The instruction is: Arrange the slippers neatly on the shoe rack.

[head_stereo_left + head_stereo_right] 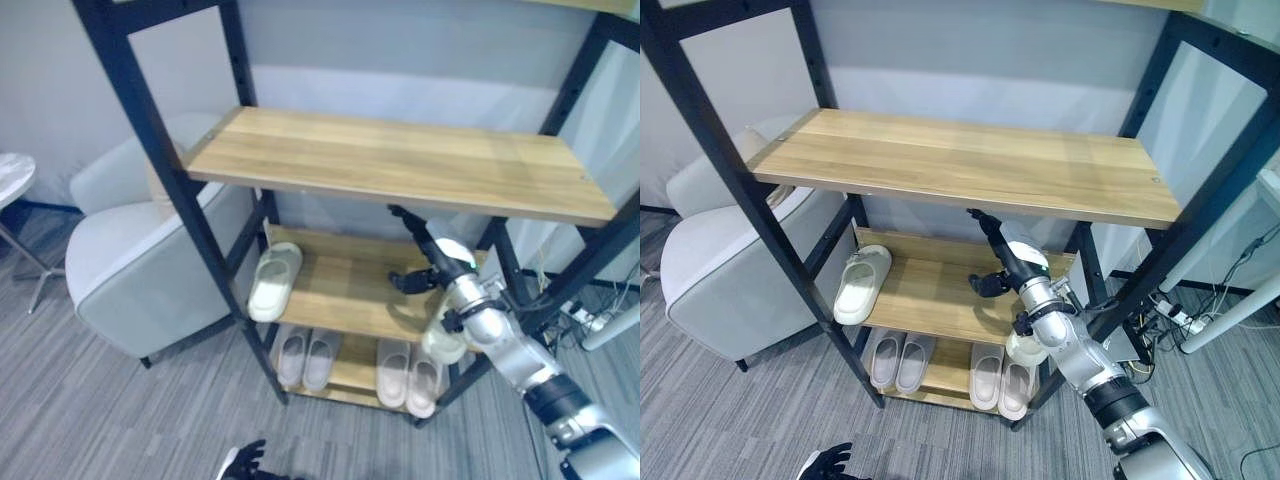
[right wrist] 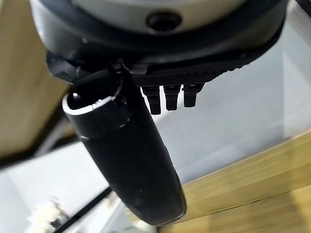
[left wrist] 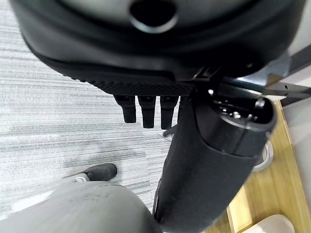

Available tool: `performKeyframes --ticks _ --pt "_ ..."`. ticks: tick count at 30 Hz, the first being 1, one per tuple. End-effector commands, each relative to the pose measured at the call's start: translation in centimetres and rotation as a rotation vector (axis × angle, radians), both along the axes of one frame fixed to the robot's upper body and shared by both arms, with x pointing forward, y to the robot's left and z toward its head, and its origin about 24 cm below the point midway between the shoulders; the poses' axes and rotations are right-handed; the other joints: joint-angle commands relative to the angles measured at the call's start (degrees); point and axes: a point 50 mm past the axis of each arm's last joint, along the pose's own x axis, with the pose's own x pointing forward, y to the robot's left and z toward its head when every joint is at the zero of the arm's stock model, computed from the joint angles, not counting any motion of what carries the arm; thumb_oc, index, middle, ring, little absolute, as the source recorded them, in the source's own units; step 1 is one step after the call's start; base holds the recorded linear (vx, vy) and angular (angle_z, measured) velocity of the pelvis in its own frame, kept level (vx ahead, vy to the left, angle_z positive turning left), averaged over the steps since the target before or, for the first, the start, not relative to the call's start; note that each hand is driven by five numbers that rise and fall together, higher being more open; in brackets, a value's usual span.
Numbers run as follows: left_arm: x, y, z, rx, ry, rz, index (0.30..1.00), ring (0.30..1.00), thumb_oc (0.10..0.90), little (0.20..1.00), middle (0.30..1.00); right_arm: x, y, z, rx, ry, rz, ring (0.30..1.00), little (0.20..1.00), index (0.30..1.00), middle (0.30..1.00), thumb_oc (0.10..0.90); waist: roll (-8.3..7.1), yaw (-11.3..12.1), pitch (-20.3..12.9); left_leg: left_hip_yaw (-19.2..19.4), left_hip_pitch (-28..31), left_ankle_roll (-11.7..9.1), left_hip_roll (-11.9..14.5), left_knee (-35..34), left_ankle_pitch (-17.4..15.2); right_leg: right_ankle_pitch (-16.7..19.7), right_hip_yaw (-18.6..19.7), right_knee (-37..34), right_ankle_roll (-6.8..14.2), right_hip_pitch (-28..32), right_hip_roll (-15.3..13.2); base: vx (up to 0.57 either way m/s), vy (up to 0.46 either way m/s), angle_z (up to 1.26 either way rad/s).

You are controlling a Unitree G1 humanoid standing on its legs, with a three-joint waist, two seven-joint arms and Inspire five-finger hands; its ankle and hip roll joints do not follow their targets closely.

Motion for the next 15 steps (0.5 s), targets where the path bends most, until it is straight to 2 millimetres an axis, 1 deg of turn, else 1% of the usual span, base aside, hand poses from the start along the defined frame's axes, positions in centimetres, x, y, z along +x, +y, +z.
performKeyframes --ticks 1,2,3,4,6,10,11,12,14,15 --pt "1.0 -2.5 -0.5 -0.023 0.018 -0.131 0.900 0.900 0.800 0.900 0.900 2.6 0.3 6.2 -0.135 -0.262 -0.032 0.900 0.900 0.900 0.900 0.800 -1.30 1.96 0.43 0.74 1.18 -1.09 0.35 -0.26 -6.23 -4.47 1.07 0.13 5.88 1.38 -2.59 0.00 0.000 0.00" --pt "1.0 -2.5 -0.5 -0.024 0.018 -0.133 0.900 0.900 0.800 0.900 0.900 2.8 0.1 6.4 -0.175 -0.264 -0.042 0.900 0.900 0.900 0.900 0.800 -1.46 1.87 0.52 0.73 1.18 -1.01 0.28 -0.26 -6.36 -4.47 1.21 0.14 5.89 1.33 -2.62 0.01 0.009 -0.05" --pt "1.0 -2.5 -0.5 -0.025 0.017 -0.132 0.900 0.900 0.800 0.900 0.900 2.8 0.1 6.4 -0.176 -0.264 -0.042 0.900 0.900 0.900 0.900 0.800 -1.44 1.86 0.55 0.75 1.19 -1.00 0.27 -0.26 -6.37 -4.47 1.22 0.14 5.90 1.33 -2.62 0.01 0.028 -0.07" --pt "0.9 -2.6 -0.5 -0.023 0.024 -0.150 0.900 0.900 0.800 0.900 0.900 3.1 -0.2 6.1 -0.249 -0.258 -0.059 0.900 0.900 0.900 0.900 0.800 -1.67 1.63 0.61 0.78 1.25 -0.90 0.13 -0.26 -6.58 -4.46 1.37 0.16 5.93 1.32 -2.72 0.02 0.038 -0.06" --pt "0.7 -2.6 -0.6 -0.022 0.034 -0.170 0.900 0.900 0.800 0.900 0.900 3.3 -0.6 5.9 -0.310 -0.251 -0.077 0.900 0.900 0.900 0.900 0.800 -1.89 1.43 0.62 0.89 1.30 -0.79 0.00 -0.26 -6.79 -4.32 1.49 0.19 6.06 1.30 -2.89 0.01 0.024 -0.02" --pt "0.7 -2.6 -0.6 -0.023 0.038 -0.177 0.900 0.900 0.800 0.900 0.900 3.5 -0.9 5.7 -0.354 -0.238 -0.084 0.900 0.900 0.900 0.900 0.800 -2.00 1.04 0.69 1.22 1.33 -0.69 -0.21 -0.26 -6.96 -4.04 1.90 0.22 6.22 0.99 -3.17 0.01 0.025 -0.01" --pt "0.7 -2.7 -0.6 -0.025 0.040 -0.177 0.900 0.900 0.800 0.900 0.900 3.5 -1.3 5.7 -0.374 -0.227 -0.091 0.900 0.900 0.900 0.900 0.800 -2.13 0.77 0.61 1.43 1.34 -0.60 -0.33 -0.26 -7.11 -3.87 2.18 0.24 6.31 0.84 -3.31 0.01 0.033 -0.02" --pt "0.7 -2.7 -0.6 -0.025 0.040 -0.177 0.900 0.900 0.800 0.900 0.900 3.5 -1.3 5.7 -0.374 -0.227 -0.091 0.900 0.900 0.900 0.900 0.800 -2.13 0.78 0.60 1.44 1.34 -0.60 -0.33 -0.26 -7.11 -3.87 2.19 0.24 6.31 0.84 -3.31 0.01 0.034 -0.05" --pt "0.7 -2.6 -0.6 -0.026 0.045 -0.174 0.900 0.900 0.800 0.900 0.900 3.2 -2.4 5.2 -0.414 -0.200 -0.113 0.900 0.900 0.900 0.900 0.800 -2.19 0.24 0.46 1.75 1.50 -0.47 -0.45 -0.26 -7.36 -3.71 2.54 0.23 6.44 0.64 -3.52 0.02 0.027 -0.07" --pt "0.7 -2.6 -0.6 -0.026 0.045 -0.174 0.900 0.900 0.800 0.900 0.900 3.2 -2.4 5.2 -0.415 -0.200 -0.114 0.900 0.900 0.900 0.900 0.800 -2.18 0.27 0.45 1.75 1.50 -0.47 -0.45 -0.26 -7.37 -3.71 2.55 0.24 6.44 0.64 -3.52 0.02 0.023 -0.08"
